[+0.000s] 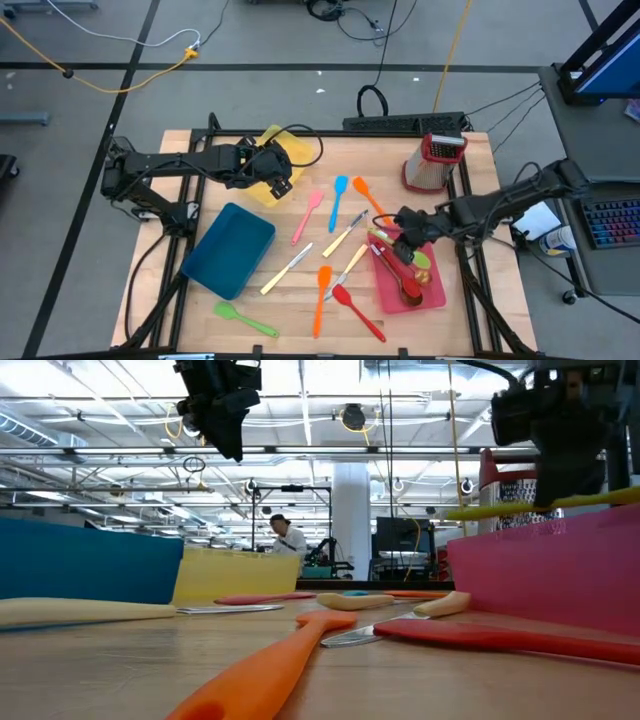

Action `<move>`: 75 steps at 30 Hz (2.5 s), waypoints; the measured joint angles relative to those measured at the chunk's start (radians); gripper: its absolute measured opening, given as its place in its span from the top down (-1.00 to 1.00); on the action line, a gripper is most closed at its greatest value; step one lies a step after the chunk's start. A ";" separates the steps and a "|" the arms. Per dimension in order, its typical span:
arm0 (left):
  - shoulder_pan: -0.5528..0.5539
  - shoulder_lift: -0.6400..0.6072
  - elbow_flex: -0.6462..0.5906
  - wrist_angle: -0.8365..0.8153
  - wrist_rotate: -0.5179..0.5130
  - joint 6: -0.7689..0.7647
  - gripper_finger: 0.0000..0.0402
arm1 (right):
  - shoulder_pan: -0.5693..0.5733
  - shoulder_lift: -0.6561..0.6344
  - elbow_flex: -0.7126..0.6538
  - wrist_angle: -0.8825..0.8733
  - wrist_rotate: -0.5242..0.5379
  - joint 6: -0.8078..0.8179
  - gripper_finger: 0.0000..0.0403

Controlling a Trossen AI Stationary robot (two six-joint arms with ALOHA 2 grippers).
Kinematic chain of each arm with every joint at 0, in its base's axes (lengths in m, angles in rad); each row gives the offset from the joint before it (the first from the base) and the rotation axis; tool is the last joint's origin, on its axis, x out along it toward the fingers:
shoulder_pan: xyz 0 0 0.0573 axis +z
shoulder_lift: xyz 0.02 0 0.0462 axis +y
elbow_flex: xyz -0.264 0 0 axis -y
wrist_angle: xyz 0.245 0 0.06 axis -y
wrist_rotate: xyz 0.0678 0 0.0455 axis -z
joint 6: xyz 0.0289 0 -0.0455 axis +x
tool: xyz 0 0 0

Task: Pick & Place Kitchen Items
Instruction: Put the light green serving spoon into the pink bin, then put the yellow knife into the yellow bin

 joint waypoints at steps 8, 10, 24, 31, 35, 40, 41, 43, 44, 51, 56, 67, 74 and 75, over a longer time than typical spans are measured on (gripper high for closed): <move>0.000 0.000 0.000 0.005 0.000 0.008 0.16 | 0.120 0.036 -0.027 0.003 -0.021 0.229 0.81; 0.000 0.000 0.000 0.008 0.000 0.008 0.16 | 0.139 0.043 -0.039 0.002 -0.029 0.276 0.81; 0.000 0.000 0.000 0.201 -0.002 0.142 0.16 | 0.126 0.069 -0.169 0.004 0.022 0.445 0.79; 0.006 0.000 0.000 0.243 -0.001 0.188 0.16 | 0.123 0.069 -0.187 0.002 -0.003 0.417 0.68; 0.013 0.000 0.000 0.245 -0.001 0.192 0.16 | 0.123 0.066 -0.187 0.008 -0.003 0.412 0.55; 0.016 0.000 0.000 0.245 -0.001 0.194 0.16 | 0.123 0.046 -0.187 0.008 -0.003 0.422 0.46; 0.016 0.000 0.000 0.245 -0.001 0.194 0.16 | 0.123 0.040 -0.187 0.009 -0.004 0.423 0.45; 0.016 0.000 0.000 0.245 -0.001 0.194 0.16 | 0.123 0.022 -0.187 0.009 -0.006 0.406 0.45; 0.016 0.000 0.000 0.245 -0.001 0.194 0.16 | 0.123 0.011 -0.188 0.010 -0.006 0.387 0.46; 0.016 0.000 0.000 0.244 0.014 0.156 0.16 | 0.123 -0.095 -0.188 0.086 0.005 0.273 0.48; 0.010 0.000 0.000 0.243 0.089 0.107 0.16 | 0.122 -0.150 -0.188 0.209 0.060 0.088 0.47; -0.105 0.001 0.000 0.189 0.196 -0.046 0.16 | 0.122 -0.161 -0.188 0.433 0.253 -0.628 0.48; -0.245 0.001 0.000 0.157 0.197 -0.178 0.16 | 0.119 -0.128 -0.188 0.531 0.540 -0.918 0.44; -0.266 0.001 0.000 0.155 0.197 -0.187 0.16 | 0.114 -0.122 -0.188 0.551 0.548 -0.954 0.43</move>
